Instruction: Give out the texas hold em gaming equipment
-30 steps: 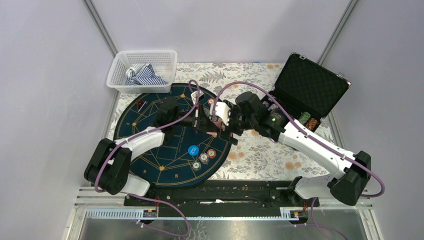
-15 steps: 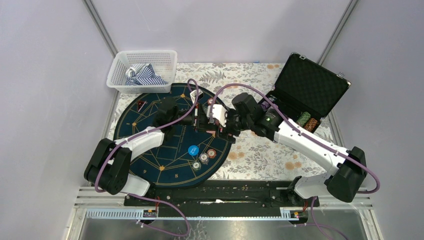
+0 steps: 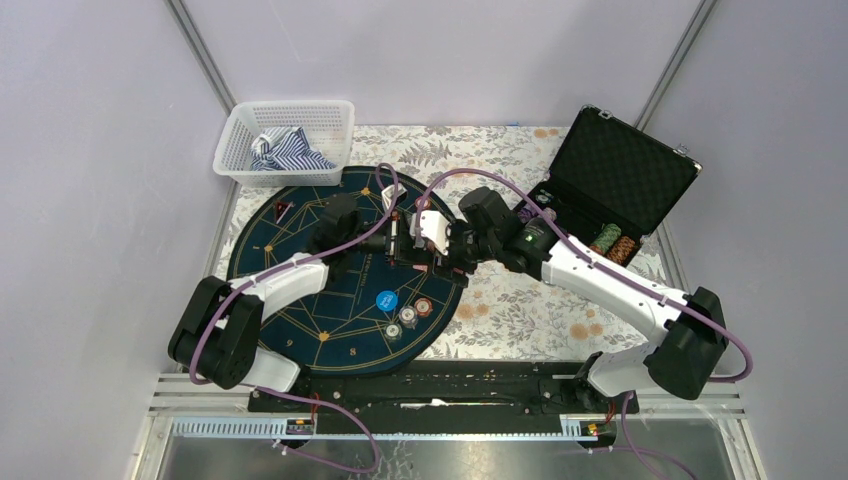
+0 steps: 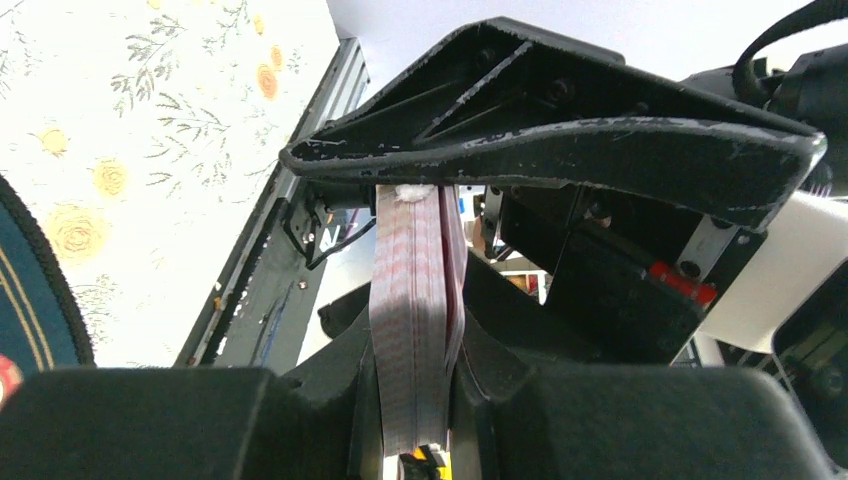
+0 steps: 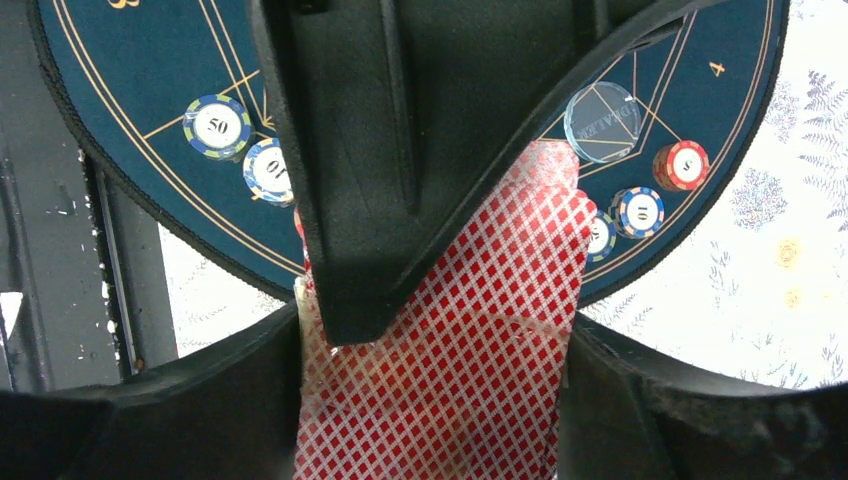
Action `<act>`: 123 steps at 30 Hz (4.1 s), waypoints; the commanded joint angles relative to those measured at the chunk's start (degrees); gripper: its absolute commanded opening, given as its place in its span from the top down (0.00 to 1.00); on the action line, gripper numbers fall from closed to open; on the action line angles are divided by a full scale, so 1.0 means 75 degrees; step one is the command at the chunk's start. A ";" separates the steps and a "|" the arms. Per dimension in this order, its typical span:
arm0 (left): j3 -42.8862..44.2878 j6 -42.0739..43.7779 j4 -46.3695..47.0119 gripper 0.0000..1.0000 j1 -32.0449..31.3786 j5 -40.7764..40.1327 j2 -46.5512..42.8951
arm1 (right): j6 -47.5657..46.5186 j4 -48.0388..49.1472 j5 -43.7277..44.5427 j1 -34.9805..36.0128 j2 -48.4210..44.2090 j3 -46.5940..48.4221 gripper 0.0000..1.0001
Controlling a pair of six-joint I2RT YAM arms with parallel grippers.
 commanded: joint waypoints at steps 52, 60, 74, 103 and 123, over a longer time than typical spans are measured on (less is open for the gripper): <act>0.0364 0.2339 -0.2121 0.80 0.1054 0.0289 -0.0582 | 0.0305 0.0748 -0.0240 -0.0117 -0.0802 -0.0477 0.82; 0.0111 0.1501 -0.0976 0.22 0.1000 0.0611 -0.0817 | 0.0363 0.0812 -0.0624 -0.0201 -0.0764 -0.0638 0.82; 0.0412 0.0043 0.0792 0.65 0.0129 0.0693 0.0291 | 0.0288 0.0506 -0.0993 -0.0178 -0.0311 0.0072 0.73; -0.0467 -0.2212 0.4688 1.00 0.1829 0.0956 -0.0479 | 1.0230 0.6463 -0.5938 -0.3826 0.0352 -0.1550 0.00; -0.0782 -0.3280 0.5892 1.00 0.1913 0.0226 -0.0199 | 1.0984 0.7317 -0.6061 -0.3201 0.0969 -0.1749 0.00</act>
